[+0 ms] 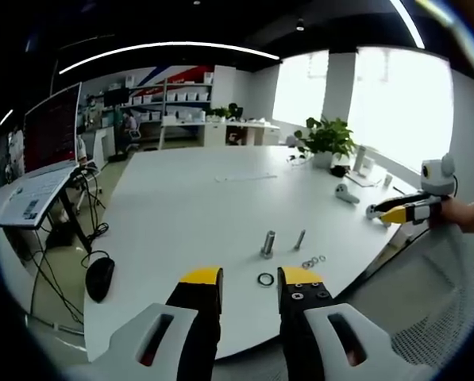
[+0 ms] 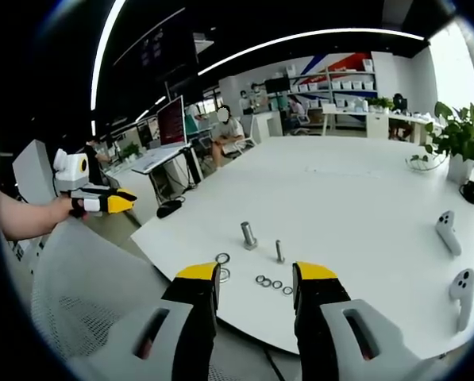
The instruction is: Place the washer onto the threaded stud by aligning its center hole with the stud, sliding it down to the base, and recovering from edge contact or off-axis alignment until the washer reaches the visible bottom stop.
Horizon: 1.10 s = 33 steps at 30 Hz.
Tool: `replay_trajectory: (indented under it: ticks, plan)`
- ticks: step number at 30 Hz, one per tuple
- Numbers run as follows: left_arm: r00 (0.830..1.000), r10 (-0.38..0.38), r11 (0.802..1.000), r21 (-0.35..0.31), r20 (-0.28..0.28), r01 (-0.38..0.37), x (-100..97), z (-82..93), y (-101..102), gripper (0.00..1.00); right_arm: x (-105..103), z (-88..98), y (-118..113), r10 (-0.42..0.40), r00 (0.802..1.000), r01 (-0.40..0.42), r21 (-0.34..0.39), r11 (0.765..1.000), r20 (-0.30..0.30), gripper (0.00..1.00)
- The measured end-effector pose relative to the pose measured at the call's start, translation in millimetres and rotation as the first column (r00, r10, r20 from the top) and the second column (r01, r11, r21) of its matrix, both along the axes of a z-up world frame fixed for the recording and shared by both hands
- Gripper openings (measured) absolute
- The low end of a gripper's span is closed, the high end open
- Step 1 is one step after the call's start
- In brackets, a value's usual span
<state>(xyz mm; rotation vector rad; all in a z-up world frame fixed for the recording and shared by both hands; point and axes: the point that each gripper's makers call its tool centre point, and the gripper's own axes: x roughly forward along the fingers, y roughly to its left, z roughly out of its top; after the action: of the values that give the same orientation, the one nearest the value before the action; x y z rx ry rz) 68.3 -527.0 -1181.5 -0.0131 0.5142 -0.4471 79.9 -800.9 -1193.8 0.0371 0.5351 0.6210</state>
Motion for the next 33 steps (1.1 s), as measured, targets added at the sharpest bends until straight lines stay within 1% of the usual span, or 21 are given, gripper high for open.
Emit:
replay_trajectory:
  ticks: [5,13,19,27,33]
  plan:
    - [1.0,0.004,1.0,0.002,-0.006,-0.004,-0.2,-1.1,0.7,0.26,-0.1,-0.2,0.0,0.0,1.0,0.0,-0.001,1.0,-0.002,0.38]
    - [1.0,-0.004,1.0,-0.007,0.003,0.004,-0.3,1.0,-1.1,0.25,-1.1,-2.0,-1.1,-0.002,1.0,0.002,-0.007,1.0,-0.01,0.39]
    - [1.0,-0.007,1.0,-0.016,0.012,0.008,0.1,3.4,-2.2,0.25,-0.5,-0.8,-1.9,-0.012,1.0,0.012,0.001,1.0,-0.008,0.39]
    - [0.999,-0.035,0.999,-0.002,-0.024,0.035,-2.9,-4.0,-6.4,0.26,-0.1,-0.6,-4.0,-0.025,1.0,0.025,0.007,1.0,-0.009,0.4]
    - [1.0,-0.016,1.0,0.003,-0.019,0.016,-1.4,-2.6,-2.7,0.27,0.5,1.2,-3.4,-0.024,1.0,0.024,0.017,1.0,-0.002,0.4]
